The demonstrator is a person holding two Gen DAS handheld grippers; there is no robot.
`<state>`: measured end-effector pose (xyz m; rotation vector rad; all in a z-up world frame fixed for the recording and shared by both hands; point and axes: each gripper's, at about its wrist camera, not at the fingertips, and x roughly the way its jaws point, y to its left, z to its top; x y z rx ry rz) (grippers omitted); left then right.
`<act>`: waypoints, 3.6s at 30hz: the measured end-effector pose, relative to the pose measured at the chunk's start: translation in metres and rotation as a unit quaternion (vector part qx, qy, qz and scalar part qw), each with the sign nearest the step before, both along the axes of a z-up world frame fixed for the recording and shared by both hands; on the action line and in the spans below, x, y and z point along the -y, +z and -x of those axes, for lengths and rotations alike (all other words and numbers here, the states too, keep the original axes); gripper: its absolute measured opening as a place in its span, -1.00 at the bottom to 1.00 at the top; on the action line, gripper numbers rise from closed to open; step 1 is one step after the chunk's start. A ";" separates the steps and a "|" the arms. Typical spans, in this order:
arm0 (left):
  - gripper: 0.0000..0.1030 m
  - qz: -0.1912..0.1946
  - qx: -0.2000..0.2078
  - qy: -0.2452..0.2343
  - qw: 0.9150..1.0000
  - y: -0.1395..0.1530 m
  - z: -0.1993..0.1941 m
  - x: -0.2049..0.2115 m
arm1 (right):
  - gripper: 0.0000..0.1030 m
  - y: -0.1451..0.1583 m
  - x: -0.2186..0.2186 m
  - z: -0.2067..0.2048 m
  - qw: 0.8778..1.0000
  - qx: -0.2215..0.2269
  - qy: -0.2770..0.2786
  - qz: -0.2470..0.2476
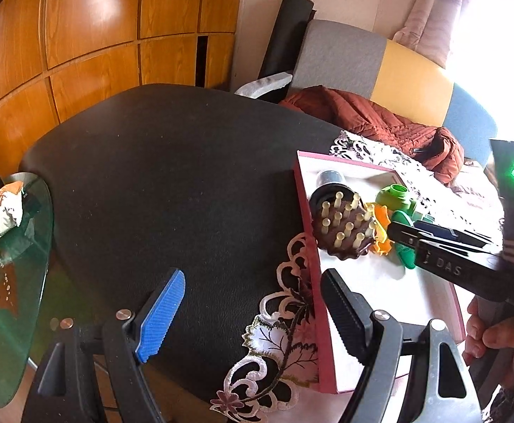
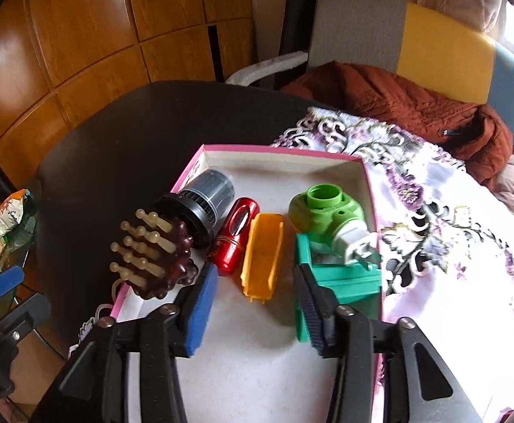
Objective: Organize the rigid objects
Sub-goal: 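Carry the orange clip into the tray and open the right tool, then move both tools away from the tray toward the magenta suction cup, then grasp the magenta suction cup with the left tool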
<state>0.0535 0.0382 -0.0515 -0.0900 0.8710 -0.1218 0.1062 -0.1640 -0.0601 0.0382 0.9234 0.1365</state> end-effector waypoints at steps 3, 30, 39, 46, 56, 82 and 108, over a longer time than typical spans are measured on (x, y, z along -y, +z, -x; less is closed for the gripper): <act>0.57 -0.004 0.004 -0.005 1.000 0.002 0.002 0.004 | 0.07 0.007 0.004 0.009 1.000 0.013 -0.002 -0.002; 0.56 -0.027 0.016 -0.091 0.995 0.017 0.026 0.064 | 0.46 0.044 0.164 0.088 0.984 0.070 -0.162 0.007; 0.55 -0.031 0.012 -0.132 0.991 0.017 0.032 0.095 | 0.56 0.051 0.268 0.138 0.955 0.079 -0.285 0.029; 0.55 -0.038 0.012 -0.153 0.987 0.016 0.037 0.114 | 0.60 0.018 0.347 0.180 0.892 0.033 -0.449 0.037; 0.55 -0.033 0.000 -0.169 0.985 0.009 0.040 0.126 | 0.71 0.020 0.358 0.188 0.879 0.044 -0.474 0.015; 0.41 -0.010 -0.001 -0.326 0.945 0.021 0.038 0.258 | 0.78 0.026 0.400 0.241 0.799 0.082 -0.590 -0.090; -0.19 -0.064 -0.008 -0.498 0.865 -0.051 -0.008 0.555 | 0.81 0.022 0.409 0.240 0.799 0.086 -0.583 -0.120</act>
